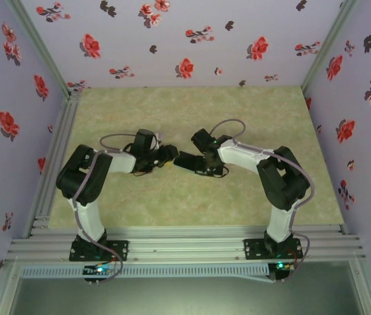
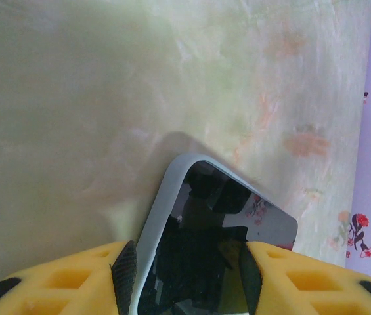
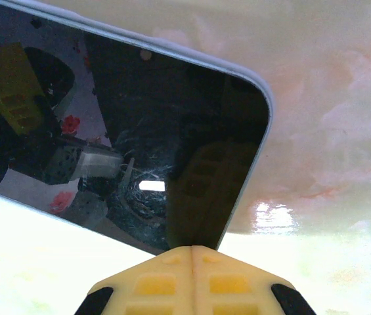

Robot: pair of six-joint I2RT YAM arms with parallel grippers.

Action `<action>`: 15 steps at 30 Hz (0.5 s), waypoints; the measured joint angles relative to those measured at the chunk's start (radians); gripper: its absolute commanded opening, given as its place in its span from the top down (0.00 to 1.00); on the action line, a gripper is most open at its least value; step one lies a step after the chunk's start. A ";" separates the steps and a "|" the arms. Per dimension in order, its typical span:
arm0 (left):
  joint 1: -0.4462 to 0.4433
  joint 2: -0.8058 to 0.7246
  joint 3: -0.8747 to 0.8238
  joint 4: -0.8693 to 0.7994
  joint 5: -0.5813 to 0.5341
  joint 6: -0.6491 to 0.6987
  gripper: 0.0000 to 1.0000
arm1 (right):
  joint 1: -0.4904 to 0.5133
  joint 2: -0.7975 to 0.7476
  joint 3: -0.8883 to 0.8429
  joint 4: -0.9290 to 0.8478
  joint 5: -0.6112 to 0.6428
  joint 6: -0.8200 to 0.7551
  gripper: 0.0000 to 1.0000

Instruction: Put the phone into the phone case

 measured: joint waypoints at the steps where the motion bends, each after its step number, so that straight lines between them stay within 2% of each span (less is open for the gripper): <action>1: 0.000 0.000 0.000 0.000 0.000 0.000 0.50 | 0.000 0.000 0.000 0.001 0.000 0.000 1.00; 15: 0.000 -0.022 -0.011 -0.031 -0.034 0.000 0.50 | 0.000 0.000 -0.021 0.024 -0.005 0.008 1.00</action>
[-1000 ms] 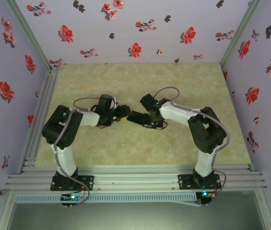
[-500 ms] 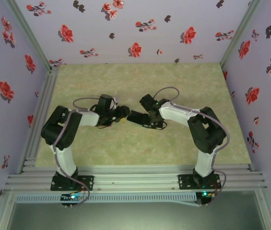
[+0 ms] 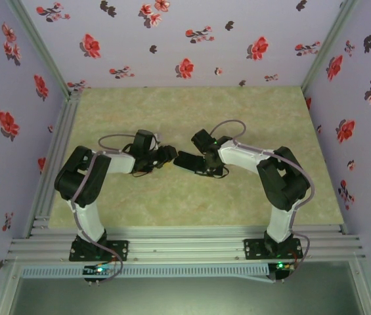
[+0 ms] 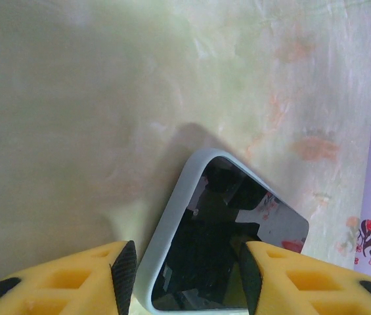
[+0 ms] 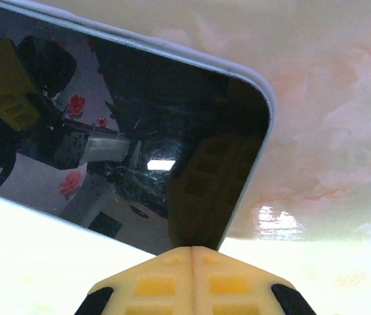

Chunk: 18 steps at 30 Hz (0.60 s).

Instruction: Put the phone into the phone case

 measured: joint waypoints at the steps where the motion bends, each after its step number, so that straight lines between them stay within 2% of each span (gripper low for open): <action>1: 0.000 -0.002 0.000 -0.002 -0.002 0.000 0.50 | 0.000 0.000 -0.001 0.002 0.000 0.000 1.00; 18: 0.000 -0.030 -0.002 -0.027 -0.031 0.000 0.50 | 0.000 -0.002 -0.011 0.019 -0.009 0.008 1.00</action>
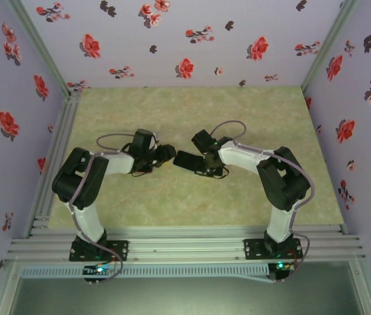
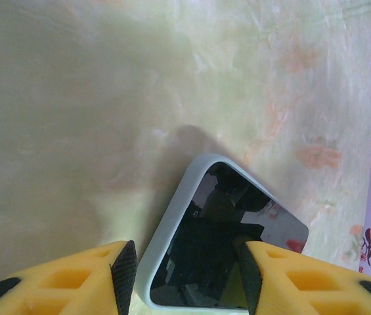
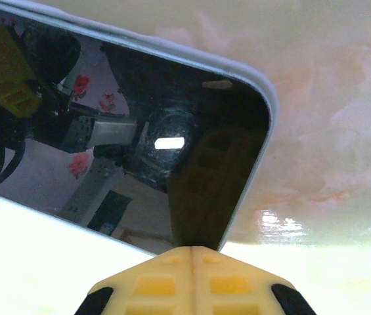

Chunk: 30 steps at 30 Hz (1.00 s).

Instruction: Put the phone into the phone case

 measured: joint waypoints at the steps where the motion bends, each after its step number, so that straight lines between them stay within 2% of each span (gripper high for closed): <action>1: 0.000 0.000 0.000 -0.003 -0.002 0.000 0.50 | 0.000 0.000 0.000 0.000 0.000 0.001 1.00; 30: -0.002 -0.019 0.000 -0.067 -0.019 0.021 0.50 | -0.027 0.011 0.002 0.014 -0.072 0.010 1.00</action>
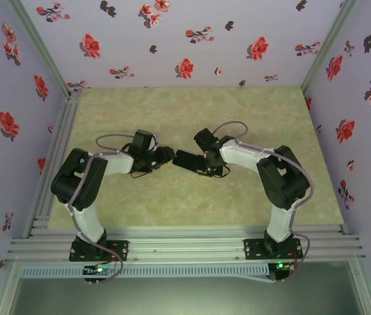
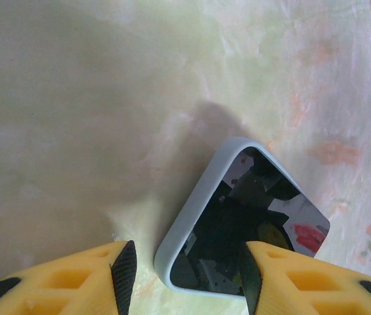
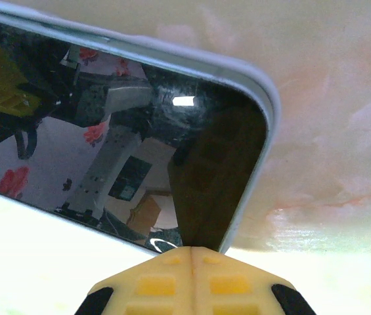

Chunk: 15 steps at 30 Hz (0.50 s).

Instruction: Put the phone into the phone case

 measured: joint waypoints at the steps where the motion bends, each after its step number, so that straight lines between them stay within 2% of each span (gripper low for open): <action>1: 0.000 -0.006 0.000 0.000 -0.002 0.002 0.50 | 0.000 0.000 -0.001 0.001 0.000 0.000 1.00; 15: -0.006 -0.104 -0.024 -0.006 -0.010 0.011 0.50 | 0.008 -0.050 -0.031 0.064 0.002 0.000 1.00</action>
